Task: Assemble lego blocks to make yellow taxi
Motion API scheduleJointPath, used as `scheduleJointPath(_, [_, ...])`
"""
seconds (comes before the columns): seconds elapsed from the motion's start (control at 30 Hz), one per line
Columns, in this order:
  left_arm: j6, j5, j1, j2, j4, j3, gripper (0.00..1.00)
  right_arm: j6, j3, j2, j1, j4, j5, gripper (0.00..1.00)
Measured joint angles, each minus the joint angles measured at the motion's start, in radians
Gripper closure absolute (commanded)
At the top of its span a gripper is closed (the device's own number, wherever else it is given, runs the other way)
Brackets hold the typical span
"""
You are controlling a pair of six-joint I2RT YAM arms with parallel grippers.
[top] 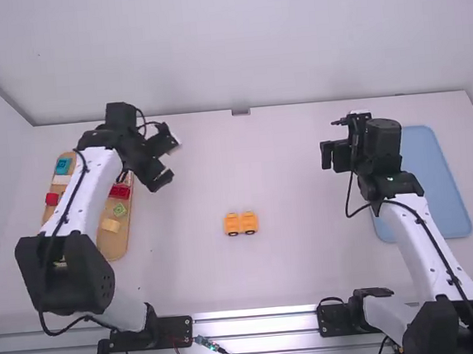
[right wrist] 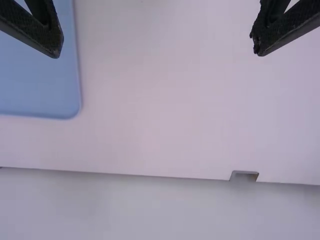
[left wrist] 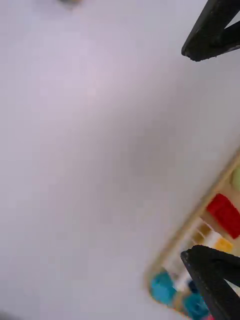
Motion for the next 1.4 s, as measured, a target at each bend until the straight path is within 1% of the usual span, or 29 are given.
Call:
scheduleJointPath(0.07, [-0.098, -0.014, 0.071, -0.006, 0.073, -0.022, 0.01, 0.0, 0.0, 0.0, 0.0, 0.002, 0.0, 0.01])
scheduleJointPath(0.1, [-0.12, -0.019, 0.083, -0.006, 0.087, -0.026, 0.01, -0.002, 0.0, 0.0, 0.0, 0.002, 0.0, 0.01])
scheduleJointPath(0.23, [-0.354, -0.061, 0.179, -0.006, 0.224, -0.066, 0.01, -0.003, 0.0, 0.0, 0.0, 0.007, 0.0, 0.01])
scheduleJointPath(0.33, [-0.598, -0.116, 0.239, -0.006, 0.269, -0.079, 0.01, 0.002, 0.0, 0.0, 0.0, 0.007, 0.0, 0.01])
scheduleJointPath(0.37, [-0.706, -0.141, 0.258, -0.006, 0.268, -0.08, 0.01, 0.0, 0.0, 0.0, 0.0, 0.007, -0.001, 0.01])
scheduleJointPath(0.4, [-0.716, -0.143, 0.259, -0.006, 0.267, -0.08, 0.01, 0.003, 0.0, 0.0, 0.0, 0.007, -0.001, 0.01])
scheduleJointPath(0.47, [-0.875, -0.177, 0.28, -0.006, 0.258, -0.08, 0.01, 0.003, 0.0, 0.0, 0.0, 0.007, 0.0, 0.01])
scheduleJointPath(0.53, [-0.962, -0.191, 0.283, -0.006, 0.238, -0.08, 0.01, 0.006, 0.0, 0.0, 0.0, 0.007, -0.001, 0.01])
scheduleJointPath(0.6, [-1.008, -0.195, 0.282, -0.006, 0.232, -0.08, 0.01, 0.006, 0.0, 0.0, 0.0, 0.007, -0.001, 0.01])
scheduleJointPath(0.63, [-1.068, -0.193, 0.28, -0.006, 0.223, -0.081, 0.01, 0.007, 0.0, 0.0, 0.0, 0.007, 0.0, 0.01])
scheduleJointPath(0.73, [-1.117, -0.182, 0.28, -0.006, 0.199, -0.088, 0.01, 0.009, 0.0, 0.0, 0.0, 0.007, -0.001, 0.01])
scheduleJointPath(0.9, [-1.173, -0.157, 0.28, -0.006, 0.196, -0.154, 0.01, 0.01, 0.0, 0.0, 0.0, 0.007, -0.001, 0.01])
scheduleJointPath(1.0, [-1.257, -0.157, 0.284, -0.006, 0.156, -0.178, 0.01, 0.012, 0.0, 0.0, 0.0, 0.007, 0.0, 0.01])
scheduleJointPath(1.07, [-1.357, -0.178, 0.284, -0.006, 0.113, -0.189, 0.01, 0.01, 0.0, 0.0, 0.0, 0.008, -0.001, 0.01])
scheduleJointPath(1.1, [-1.45, -0.204, 0.285, -0.006, 0.083, -0.199, 0.01, 0.012, 0.0, 0.0, 0.0, 0.008, -0.001, 0.01])
scheduleJointPath(1.13, [-1.45, -0.204, 0.285, -0.006, 0.083, -0.199, 0.01, 0.012, 0.0, 0.0, 0.0, 0.008, -0.001, 0.01])
scheduleJointPath(1.2, [-1.577, -0.238, 0.285, -0.006, 0.06, -0.218, 0.01, 0.013, 0.0, 0.0, 0.0, 0.007, -0.001, 0.01])
scheduleJointPath(1.27, [-1.666, -0.257, 0.285, -0.006, 0.068, -0.247, 0.01, 0.019, 0.0, 0.0, 0.0, 0.008, -0.001, 0.01])
scheduleJointPath(1.4, [-1.776, -0.277, 0.286, -0.006, 0.109, -0.302, 0.01, 0.023, 0.0, 0.0, 0.0, 0.008, -0.001, 0.01])
